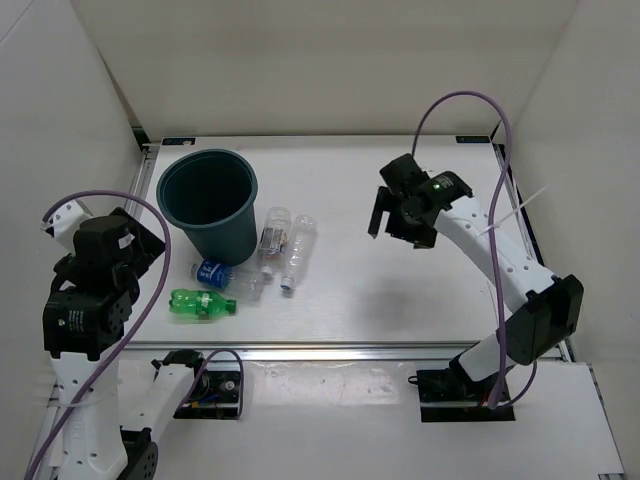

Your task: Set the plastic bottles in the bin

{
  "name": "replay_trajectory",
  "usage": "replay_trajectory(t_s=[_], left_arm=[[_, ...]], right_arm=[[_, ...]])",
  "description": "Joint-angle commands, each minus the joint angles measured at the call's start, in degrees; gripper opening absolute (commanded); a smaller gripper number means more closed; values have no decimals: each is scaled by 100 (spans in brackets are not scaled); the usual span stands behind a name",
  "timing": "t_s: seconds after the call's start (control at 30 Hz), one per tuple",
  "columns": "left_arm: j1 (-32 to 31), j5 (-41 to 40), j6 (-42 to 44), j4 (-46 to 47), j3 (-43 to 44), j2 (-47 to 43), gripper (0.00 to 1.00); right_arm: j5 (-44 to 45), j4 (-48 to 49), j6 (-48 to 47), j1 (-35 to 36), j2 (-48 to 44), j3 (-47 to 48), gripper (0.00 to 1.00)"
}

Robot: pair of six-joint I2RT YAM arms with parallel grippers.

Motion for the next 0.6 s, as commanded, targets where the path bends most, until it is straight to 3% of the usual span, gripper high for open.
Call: replay_trajectory(t_s=[0.0, 0.1, 0.3, 0.43, 0.57], left_arm=[[-34, -51, 100, -468, -35, -3, 100], [-34, -103, 47, -468, 26, 58, 100], [-34, 326, -436, -302, -87, 190, 100], [-34, 1143, -155, 112, -545, 137, 100], [-34, 1364, -77, 112, -799, 137, 100]], right_arm=[[-1368, 736, -754, 169, 92, 229, 100], [-2464, 1054, -1098, 170, 618, 649, 100], [-3741, 2229, -1240, 170, 1761, 1255, 100], [-4050, 2232, -1099, 170, 3095, 2203, 100], [-4270, 2232, -1098, 231, 3757, 2602, 100]])
